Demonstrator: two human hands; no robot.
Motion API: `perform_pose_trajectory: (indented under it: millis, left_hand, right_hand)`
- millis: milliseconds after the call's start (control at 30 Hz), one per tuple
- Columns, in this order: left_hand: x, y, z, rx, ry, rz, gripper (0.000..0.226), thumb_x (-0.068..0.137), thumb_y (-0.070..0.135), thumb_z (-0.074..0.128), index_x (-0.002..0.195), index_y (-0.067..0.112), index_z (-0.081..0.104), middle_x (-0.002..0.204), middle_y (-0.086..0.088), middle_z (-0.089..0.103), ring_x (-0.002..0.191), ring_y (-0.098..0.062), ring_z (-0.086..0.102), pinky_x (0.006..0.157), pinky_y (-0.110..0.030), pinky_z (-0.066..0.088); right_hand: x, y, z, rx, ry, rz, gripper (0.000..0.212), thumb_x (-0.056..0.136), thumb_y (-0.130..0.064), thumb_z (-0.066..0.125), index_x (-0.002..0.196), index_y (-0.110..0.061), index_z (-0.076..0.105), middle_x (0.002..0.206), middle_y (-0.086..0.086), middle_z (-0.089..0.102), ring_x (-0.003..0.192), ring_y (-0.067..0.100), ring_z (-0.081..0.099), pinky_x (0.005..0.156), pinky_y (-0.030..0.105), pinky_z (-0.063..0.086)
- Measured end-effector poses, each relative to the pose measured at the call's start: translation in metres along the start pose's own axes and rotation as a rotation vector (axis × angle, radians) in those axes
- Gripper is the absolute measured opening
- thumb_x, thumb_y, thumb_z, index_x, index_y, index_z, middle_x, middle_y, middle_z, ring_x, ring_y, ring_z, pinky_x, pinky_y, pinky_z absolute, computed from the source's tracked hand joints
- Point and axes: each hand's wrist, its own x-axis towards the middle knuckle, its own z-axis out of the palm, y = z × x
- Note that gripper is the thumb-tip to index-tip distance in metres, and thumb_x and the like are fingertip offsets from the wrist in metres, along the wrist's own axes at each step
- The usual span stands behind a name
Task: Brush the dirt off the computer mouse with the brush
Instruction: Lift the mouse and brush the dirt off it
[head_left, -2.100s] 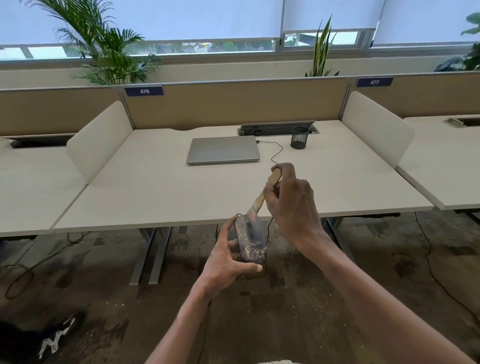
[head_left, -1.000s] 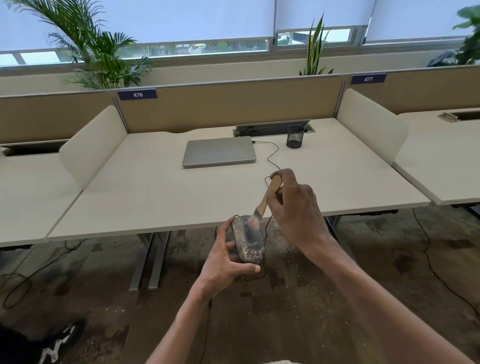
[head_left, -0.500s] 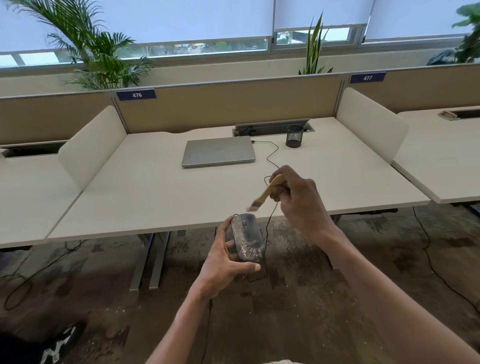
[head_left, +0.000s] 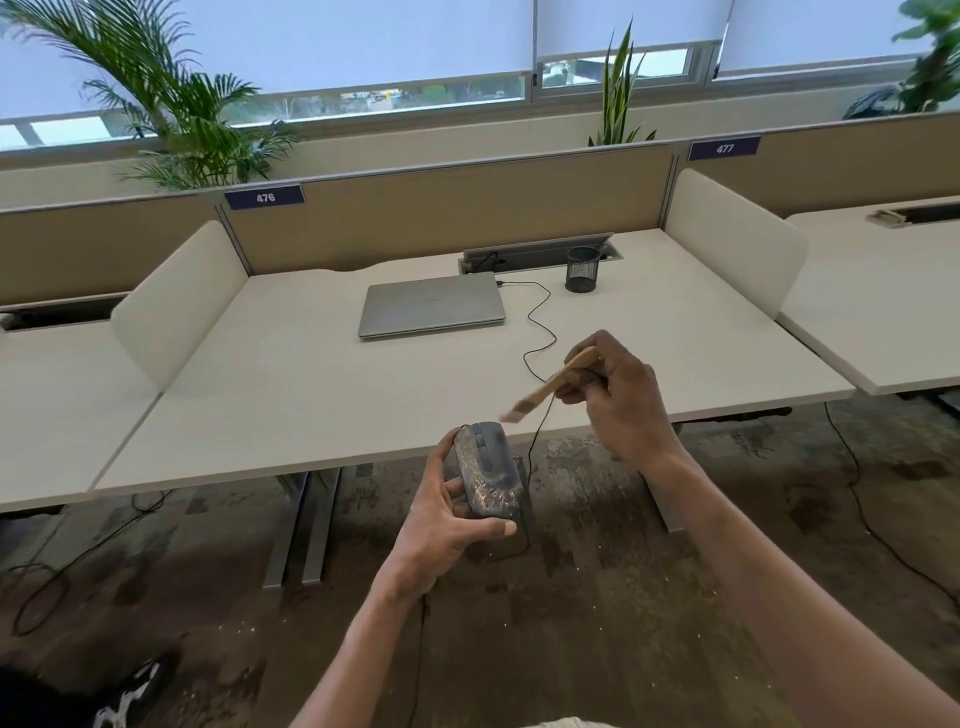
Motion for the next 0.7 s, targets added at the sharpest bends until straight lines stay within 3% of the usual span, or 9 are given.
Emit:
perform_pose_trajectory:
  millis: [100,333,533,700]
  left_hand:
    - [0.002,0.0,0.0,0.011,-0.01,0.009,0.131,0.054,0.009,0.099,0.154,0.047,0.024,0.131,-0.021,0.065,0.11,-0.036,0.074,0.099,-0.057,0.057]
    - [0.0,-0.007,-0.008,0.029,0.034,0.0,0.134,0.044,0.027,0.107,0.149,0.057,0.029,0.133,-0.021,0.065,0.116,-0.037,0.071,0.1,-0.06,0.056]
    - [0.0,-0.005,-0.004,0.058,0.028,0.011,0.132,0.046,0.028,0.107,0.148,0.06,0.029,0.136,-0.022,0.063,0.119,-0.04,0.068,0.1,-0.062,0.055]
    - [-0.002,0.0,-0.003,0.039,0.025,0.029,0.132,0.046,0.026,0.106,0.149,0.057,0.03,0.135,-0.02,0.065,0.119,-0.037,0.069,0.101,-0.06,0.056]
  right_hand:
    - [-0.002,0.007,0.006,0.026,-0.001,0.031,0.031,0.094,0.016,0.047,0.098,-0.013,0.056,0.087,0.007,0.07,0.078,0.014,0.073,0.074,0.032,0.063]
    - [-0.023,0.012,-0.005,0.106,-0.153,0.139,0.03,0.09,0.022,0.04,0.095,-0.003,0.055,0.087,0.021,0.067,0.075,0.02,0.073,0.074,0.033,0.063]
    - [-0.01,0.016,-0.003,0.223,0.039,0.176,0.025,0.093,0.018,0.046,0.096,-0.004,0.058,0.087,0.016,0.069,0.077,0.024,0.075,0.076,0.037,0.062]
    - [-0.018,0.024,0.004,0.246,-0.044,0.222,0.027,0.096,0.015,0.046,0.096,-0.009,0.058,0.091,0.018,0.069,0.08,0.023,0.075,0.077,0.037,0.063]
